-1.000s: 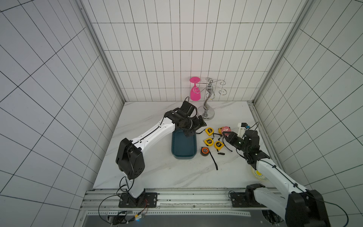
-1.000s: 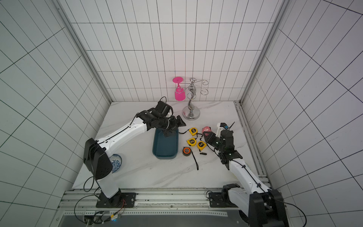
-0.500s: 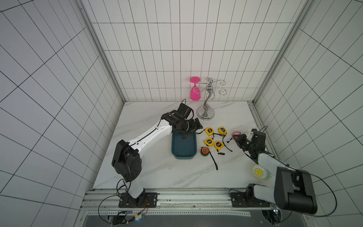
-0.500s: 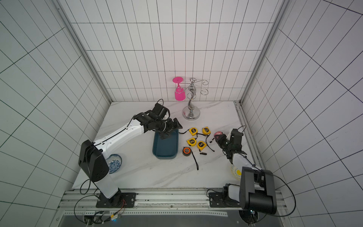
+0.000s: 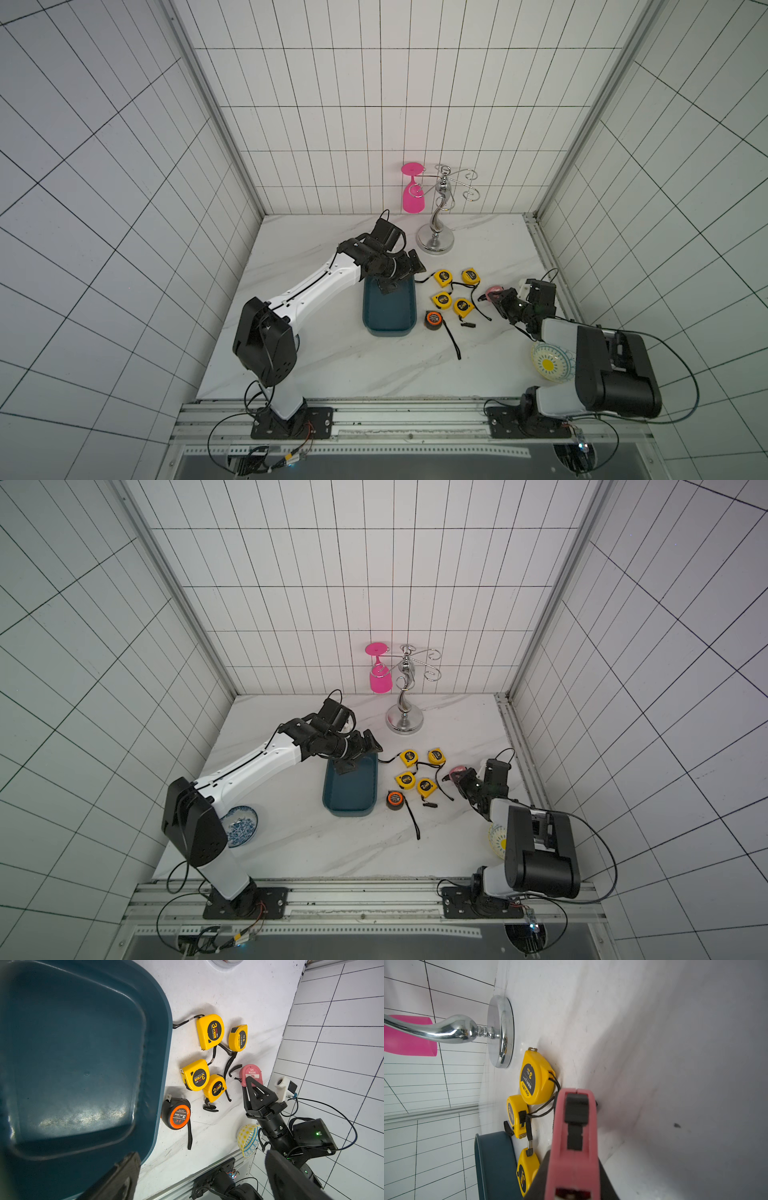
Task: Take the tape measure out of the storage box
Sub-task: Place the tape measure at the center of the board, then reset both arms
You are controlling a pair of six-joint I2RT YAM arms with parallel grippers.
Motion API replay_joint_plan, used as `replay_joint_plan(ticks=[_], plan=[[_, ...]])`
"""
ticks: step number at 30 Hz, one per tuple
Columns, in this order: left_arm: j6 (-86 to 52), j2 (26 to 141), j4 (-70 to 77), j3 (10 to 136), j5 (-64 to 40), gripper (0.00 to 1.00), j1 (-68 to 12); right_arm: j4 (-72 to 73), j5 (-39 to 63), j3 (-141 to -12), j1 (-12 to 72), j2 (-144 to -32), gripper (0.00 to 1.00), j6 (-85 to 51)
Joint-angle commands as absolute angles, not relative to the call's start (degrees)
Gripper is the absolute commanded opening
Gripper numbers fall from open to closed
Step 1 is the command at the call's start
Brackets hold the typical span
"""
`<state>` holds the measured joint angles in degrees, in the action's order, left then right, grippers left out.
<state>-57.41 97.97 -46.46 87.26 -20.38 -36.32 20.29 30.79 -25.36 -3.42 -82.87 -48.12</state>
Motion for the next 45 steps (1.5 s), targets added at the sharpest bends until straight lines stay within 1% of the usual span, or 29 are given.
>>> replay_joint_plan(ticks=[1,5,12,20,27,33,37,42,45], plan=[[-56.25,96.16,-45.87,86.58,-19.61,0.98,-36.00,18.61,31.57,-25.22,-4.05,-83.67,0.27,-46.76],[-56.21,96.19,-45.87,86.48,-19.59,0.98,-36.02,17.63,31.90,-25.31,-4.04,-84.02,0.31,-46.33],[-56.00,95.96,-46.05,86.13,-19.03,0.98,-35.95,14.52,32.03,-25.05,-4.07,-82.18,0.53,-45.15],[-53.41,95.15,-48.11,85.08,-15.88,0.97,-35.27,0.54,29.32,-26.67,-4.06,-75.17,0.76,-40.76],[-47.98,93.17,-50.23,83.92,-8.18,0.98,-33.22,-6.48,27.97,-28.14,-4.04,-69.06,0.85,-38.41],[-41.12,88.55,-48.64,80.12,1.31,0.98,-29.21,-13.85,23.43,-33.49,-3.98,-64.52,0.94,-31.71],[-38.00,85.18,-45.57,76.00,5.27,0.98,-24.70,-16.86,21.05,-38.10,-4.04,-63.76,0.99,-27.81],[-32.96,82.56,-40.84,71.64,8.53,0.98,-20.29,-20.23,13.66,-44.39,-3.91,-65.98,0.99,-21.29],[-29.25,81.68,-37.01,68.97,13.38,0.98,-19.13,-19.18,8.24,-46.18,-4.01,-67.64,0.99,-18.82]])
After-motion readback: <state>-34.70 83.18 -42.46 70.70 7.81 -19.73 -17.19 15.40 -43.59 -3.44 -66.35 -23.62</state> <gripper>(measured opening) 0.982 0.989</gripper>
